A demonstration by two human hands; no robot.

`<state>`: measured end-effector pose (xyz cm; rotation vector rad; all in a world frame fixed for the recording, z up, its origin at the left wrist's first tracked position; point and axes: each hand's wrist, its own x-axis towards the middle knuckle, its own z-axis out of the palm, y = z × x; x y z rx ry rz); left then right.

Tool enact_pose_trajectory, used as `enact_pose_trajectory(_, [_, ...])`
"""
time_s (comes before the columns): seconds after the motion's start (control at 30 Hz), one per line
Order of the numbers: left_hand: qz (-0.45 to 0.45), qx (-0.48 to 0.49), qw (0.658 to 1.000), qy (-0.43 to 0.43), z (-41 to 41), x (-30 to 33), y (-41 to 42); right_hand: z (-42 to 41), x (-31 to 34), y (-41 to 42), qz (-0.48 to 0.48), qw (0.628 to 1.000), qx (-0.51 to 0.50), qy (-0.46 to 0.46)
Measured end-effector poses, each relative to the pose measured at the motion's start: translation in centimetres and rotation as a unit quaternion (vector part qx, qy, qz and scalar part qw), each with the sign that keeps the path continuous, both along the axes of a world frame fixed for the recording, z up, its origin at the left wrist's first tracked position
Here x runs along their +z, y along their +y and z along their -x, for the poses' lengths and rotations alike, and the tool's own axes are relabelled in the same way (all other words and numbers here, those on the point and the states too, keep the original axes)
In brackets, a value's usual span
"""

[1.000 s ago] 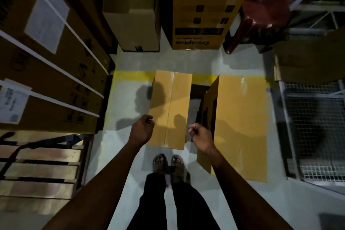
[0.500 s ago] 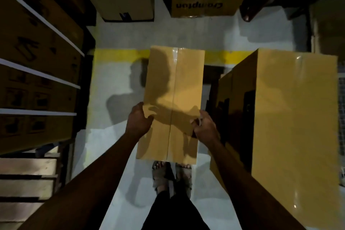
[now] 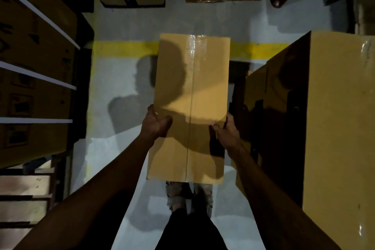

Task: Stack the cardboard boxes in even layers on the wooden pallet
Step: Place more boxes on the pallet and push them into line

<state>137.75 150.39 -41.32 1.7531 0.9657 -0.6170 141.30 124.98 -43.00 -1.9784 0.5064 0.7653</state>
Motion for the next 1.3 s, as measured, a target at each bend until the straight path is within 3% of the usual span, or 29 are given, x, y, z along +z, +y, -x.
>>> enact_pose_trajectory(0.23, [-0.014, 0.044, 0.998, -0.050, 2.4, 7.5, -0.6, 2.0, 7.7, -0.4, -0.052, 0.997, 0.002, -0.050])
enact_pose_trajectory(0.43, [-0.042, 0.074, 0.992, -0.088, 4.7, 18.1, -0.8, 3.3, 17.8, -0.7, -0.065, 0.997, 0.000, -0.051])
enact_pose_trajectory(0.8, [-0.100, 0.089, 0.981, -0.138, 12.0, 38.0, -1.9, 6.2, 37.6, -1.8, -0.069, 0.984, 0.071, -0.149])
enact_pose_trajectory(1.13, [-0.133, 0.178, 0.957, -0.186, 22.5, 45.8, -3.8, 10.6, 46.0, -2.5, -0.100, 0.957, 0.157, -0.222])
enact_pose_trajectory(1.3, [-0.121, 0.236, 0.944, -0.196, 27.3, 44.2, -4.1, 13.0, 46.7, -2.2, -0.100, 0.949, 0.195, -0.228])
